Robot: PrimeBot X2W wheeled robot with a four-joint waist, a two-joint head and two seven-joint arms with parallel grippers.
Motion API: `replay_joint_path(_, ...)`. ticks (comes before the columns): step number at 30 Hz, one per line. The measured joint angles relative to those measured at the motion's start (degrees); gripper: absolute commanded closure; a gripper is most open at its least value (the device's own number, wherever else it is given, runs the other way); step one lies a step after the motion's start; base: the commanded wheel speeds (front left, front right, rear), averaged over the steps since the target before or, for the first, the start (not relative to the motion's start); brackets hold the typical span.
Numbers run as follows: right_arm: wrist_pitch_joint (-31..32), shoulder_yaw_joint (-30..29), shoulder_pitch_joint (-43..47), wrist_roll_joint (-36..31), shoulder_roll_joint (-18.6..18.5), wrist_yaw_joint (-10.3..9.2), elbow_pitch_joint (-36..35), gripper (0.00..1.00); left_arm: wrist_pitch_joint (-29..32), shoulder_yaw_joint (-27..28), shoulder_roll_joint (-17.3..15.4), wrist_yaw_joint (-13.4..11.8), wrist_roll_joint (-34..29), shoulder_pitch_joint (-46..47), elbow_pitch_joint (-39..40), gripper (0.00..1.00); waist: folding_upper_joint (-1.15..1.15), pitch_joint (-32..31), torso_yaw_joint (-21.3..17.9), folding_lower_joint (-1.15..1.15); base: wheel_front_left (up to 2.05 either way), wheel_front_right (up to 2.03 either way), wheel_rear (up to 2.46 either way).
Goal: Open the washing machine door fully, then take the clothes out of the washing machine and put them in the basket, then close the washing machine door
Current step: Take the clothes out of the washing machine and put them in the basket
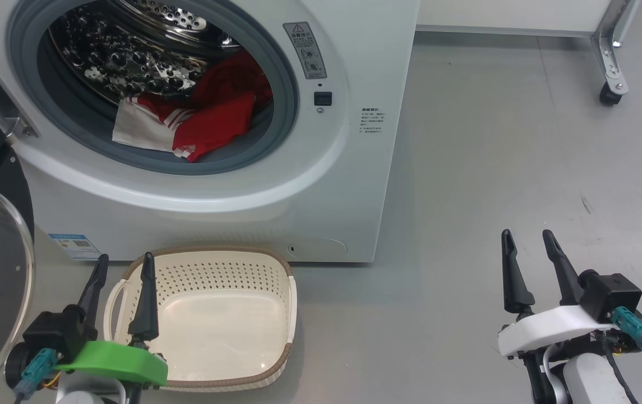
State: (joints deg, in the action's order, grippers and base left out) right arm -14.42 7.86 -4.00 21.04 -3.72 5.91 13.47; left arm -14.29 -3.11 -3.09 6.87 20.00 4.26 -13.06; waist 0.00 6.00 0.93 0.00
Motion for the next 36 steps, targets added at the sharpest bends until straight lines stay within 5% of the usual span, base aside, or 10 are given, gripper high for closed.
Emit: replay_joint_path(36, -0.01, 1.20, -0.44, -0.12, 0.14, 0.01, -1.14, 0.00, 0.00, 0.51, -1.21, -0.38, -1.93, 0.27, 0.79, 0.00, 0.00, 5.01, -1.23, 0.00, 0.00, 0.00, 0.00)
